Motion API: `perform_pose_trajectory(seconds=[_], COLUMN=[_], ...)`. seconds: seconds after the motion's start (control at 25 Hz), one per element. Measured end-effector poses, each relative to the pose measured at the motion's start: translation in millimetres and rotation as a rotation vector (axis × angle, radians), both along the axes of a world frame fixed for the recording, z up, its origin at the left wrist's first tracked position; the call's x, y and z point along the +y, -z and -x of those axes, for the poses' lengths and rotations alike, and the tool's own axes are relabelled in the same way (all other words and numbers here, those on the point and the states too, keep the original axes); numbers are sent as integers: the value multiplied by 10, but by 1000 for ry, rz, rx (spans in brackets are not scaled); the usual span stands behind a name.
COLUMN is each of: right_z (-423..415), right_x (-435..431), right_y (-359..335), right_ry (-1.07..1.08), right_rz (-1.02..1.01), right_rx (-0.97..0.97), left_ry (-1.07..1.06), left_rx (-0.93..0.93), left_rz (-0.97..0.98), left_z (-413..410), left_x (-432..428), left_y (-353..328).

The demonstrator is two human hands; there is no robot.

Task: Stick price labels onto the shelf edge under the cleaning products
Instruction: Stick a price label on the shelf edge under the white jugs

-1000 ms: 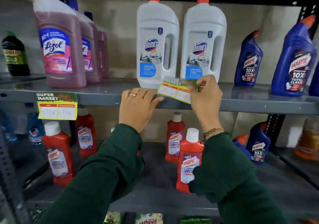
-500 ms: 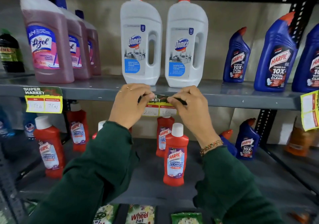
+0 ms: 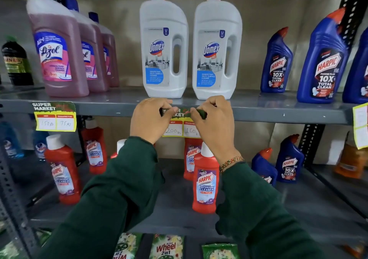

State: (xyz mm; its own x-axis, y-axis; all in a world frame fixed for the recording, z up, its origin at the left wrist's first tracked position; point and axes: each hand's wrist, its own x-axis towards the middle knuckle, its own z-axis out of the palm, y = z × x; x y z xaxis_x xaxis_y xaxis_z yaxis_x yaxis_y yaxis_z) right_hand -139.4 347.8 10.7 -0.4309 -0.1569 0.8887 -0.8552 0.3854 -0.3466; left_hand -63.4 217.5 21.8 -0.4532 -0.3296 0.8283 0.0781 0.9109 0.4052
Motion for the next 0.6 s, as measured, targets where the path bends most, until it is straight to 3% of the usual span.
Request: perform_pose_trajectory(seconds=[0.2, 0.36, 0.6], right_z=[1, 20, 58], right_x=[-66, -70, -149], right_y=[-39, -75, -57], right_ry=[58, -20, 130], right_rz=[23, 116, 85], right_rx=[-17, -124, -87], left_ry=[-3, 49, -193], left_rx=[32, 88, 56], left_rz=[-31, -51, 255], left_z=[60, 78, 242], left_x=[-41, -53, -60], left_y=[-17, -1, 178])
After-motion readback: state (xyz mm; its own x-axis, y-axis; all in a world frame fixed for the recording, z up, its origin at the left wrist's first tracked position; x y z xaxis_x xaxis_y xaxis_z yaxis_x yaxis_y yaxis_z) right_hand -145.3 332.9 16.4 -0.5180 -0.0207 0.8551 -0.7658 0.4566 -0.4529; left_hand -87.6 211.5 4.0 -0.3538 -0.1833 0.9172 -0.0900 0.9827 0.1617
